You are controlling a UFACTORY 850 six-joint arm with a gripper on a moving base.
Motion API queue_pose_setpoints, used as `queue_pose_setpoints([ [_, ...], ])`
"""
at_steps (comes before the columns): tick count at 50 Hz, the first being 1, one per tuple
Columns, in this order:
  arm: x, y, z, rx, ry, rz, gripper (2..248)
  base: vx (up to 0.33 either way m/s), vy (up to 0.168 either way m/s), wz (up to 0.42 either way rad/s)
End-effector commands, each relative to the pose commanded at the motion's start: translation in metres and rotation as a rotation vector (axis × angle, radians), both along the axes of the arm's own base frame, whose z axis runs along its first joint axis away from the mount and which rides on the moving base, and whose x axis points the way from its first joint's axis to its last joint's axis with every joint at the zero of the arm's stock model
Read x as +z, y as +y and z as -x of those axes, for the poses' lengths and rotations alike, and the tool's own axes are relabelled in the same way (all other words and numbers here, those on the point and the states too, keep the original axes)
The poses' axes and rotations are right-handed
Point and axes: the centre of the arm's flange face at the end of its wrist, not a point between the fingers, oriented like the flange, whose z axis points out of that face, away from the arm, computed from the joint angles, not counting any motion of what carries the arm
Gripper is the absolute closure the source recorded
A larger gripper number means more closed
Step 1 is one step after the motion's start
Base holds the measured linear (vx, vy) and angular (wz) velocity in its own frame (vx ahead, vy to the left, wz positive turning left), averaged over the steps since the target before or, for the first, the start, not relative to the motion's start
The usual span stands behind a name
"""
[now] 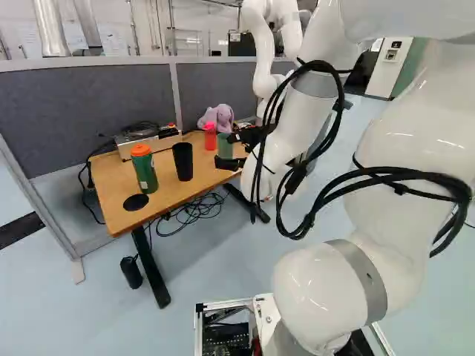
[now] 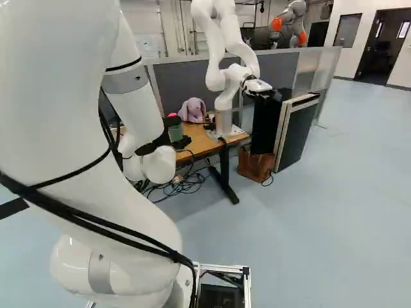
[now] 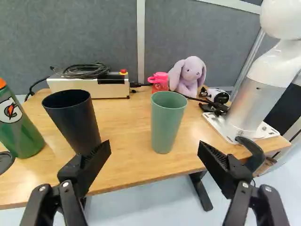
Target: Place the green cup on the table
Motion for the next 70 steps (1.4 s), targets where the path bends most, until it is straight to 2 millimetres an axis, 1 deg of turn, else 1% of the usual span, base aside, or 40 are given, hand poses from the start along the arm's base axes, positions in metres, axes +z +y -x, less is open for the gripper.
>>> queue_pose_setpoints([
  [16, 0.002, -0.003, 0.003, -0.018, 0.003, 0.000, 3, 0.000, 0.000, 0.000],
  [32, 0.006, -0.011, 0.013, -0.068, 0.013, -0.001, 3, 0.000, 0.000, 0.000],
  [45, 0.011, -0.021, 0.025, -0.130, 0.026, -0.005, 3, 0.000, 0.000, 0.000],
  [70, 0.017, -0.042, 0.056, -0.271, 0.058, -0.026, 3, 0.000, 0.000, 0.000],
])
